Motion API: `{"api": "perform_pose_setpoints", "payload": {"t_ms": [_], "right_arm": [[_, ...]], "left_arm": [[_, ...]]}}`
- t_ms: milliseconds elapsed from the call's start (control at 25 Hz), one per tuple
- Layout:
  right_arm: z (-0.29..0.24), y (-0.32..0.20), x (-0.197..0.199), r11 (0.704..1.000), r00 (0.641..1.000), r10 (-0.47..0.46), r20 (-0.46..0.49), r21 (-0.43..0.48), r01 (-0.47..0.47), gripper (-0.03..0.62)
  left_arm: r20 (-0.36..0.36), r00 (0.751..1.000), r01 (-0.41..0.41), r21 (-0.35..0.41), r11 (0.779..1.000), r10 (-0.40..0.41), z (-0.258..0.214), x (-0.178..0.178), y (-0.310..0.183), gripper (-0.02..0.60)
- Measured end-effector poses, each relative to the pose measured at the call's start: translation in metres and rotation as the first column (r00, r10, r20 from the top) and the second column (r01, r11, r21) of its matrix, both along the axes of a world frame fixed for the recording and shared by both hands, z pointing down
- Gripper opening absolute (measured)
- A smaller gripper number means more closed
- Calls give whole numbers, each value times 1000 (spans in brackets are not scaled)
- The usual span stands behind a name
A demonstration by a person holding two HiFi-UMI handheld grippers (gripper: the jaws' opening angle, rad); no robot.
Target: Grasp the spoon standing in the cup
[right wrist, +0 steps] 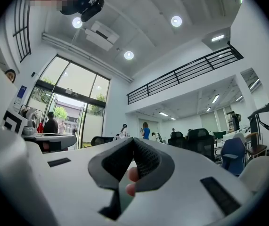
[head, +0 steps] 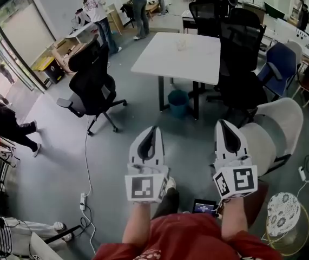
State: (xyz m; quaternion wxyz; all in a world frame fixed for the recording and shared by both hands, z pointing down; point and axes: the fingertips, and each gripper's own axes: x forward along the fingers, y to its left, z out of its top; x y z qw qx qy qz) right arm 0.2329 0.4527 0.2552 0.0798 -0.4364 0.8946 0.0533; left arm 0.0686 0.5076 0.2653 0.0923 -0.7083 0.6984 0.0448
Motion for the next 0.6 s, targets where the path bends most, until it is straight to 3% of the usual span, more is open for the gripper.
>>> {"api": "perform_pose_setpoints", "payload": {"t_ms": [600], "right_arm": [[30, -167, -138, 997, 997, 10, -73, -69, -15, 12]], "left_arm": [[-101, 994, 34, -59, 998, -40, 37, -144, -166, 9]]}}
